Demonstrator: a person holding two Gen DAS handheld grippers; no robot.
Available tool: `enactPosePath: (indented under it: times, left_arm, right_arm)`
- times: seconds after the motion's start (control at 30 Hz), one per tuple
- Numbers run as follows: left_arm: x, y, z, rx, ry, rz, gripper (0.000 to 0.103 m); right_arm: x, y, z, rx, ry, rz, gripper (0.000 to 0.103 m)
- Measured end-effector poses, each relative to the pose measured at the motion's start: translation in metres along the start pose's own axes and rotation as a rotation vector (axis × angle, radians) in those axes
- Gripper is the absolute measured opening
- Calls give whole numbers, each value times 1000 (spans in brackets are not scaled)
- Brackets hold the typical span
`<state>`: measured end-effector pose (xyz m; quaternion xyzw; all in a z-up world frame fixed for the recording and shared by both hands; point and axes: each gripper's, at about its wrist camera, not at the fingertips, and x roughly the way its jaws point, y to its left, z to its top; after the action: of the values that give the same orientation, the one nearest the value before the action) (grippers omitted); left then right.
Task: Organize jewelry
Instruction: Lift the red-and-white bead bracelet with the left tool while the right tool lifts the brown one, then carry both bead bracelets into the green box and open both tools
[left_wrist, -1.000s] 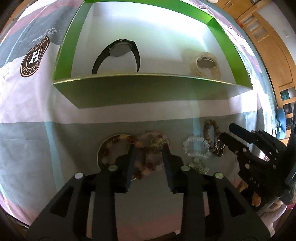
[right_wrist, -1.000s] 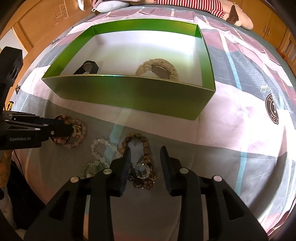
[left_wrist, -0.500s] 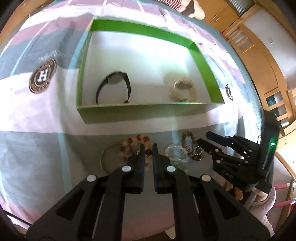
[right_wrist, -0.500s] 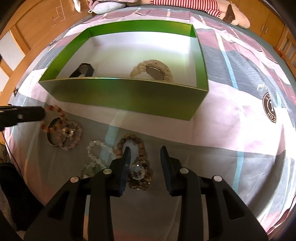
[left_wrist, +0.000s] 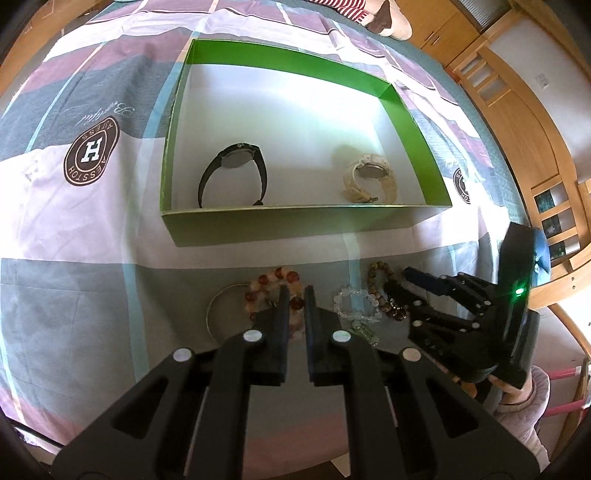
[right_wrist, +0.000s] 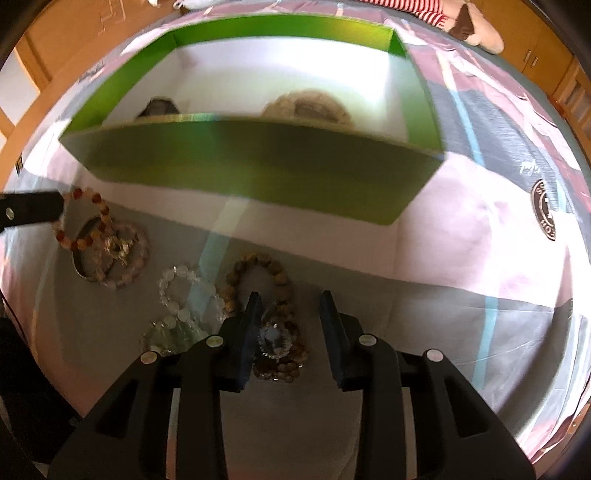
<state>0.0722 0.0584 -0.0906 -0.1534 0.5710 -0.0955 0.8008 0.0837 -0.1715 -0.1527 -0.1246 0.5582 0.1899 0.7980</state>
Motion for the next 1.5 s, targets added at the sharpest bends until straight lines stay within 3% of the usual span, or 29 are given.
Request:
enactPosePath:
  times: [0.03, 0.07, 0.3, 0.43, 0.53, 0.63, 1.37, 1.5]
  left_arm:
    - [0, 0, 0, 2, -1, -1, 7]
    - [-1, -1, 0, 3, -5, -3, 7]
    - [-12, -4, 0, 20, -51, -28, 7]
    - [-12, -7, 0, 33, -61, -16, 7]
    - [-2, -6, 0, 27, -41, 22, 7]
    - [-1, -6, 0, 27, -41, 32, 7]
    - [48, -7, 1, 47, 51, 169, 7]
    - [45, -11, 2, 50, 31, 165, 7]
  right_arm:
    - [-1, 2, 1, -7, -4, 17, 11]
    - [-3, 3, 2, -8, -12, 32, 11]
    - [-28, -6, 10, 57, -137, 100, 11]
    - [-14, -6, 11, 70, -80, 33, 11]
    - [-15, -9, 15, 85, -93, 1, 11]
    - [-23, -14, 18, 104, -122, 16, 11]
    - [-17, -21, 14, 112, -92, -3, 11]
    - [-19, -21, 13, 112, -97, 0, 11]
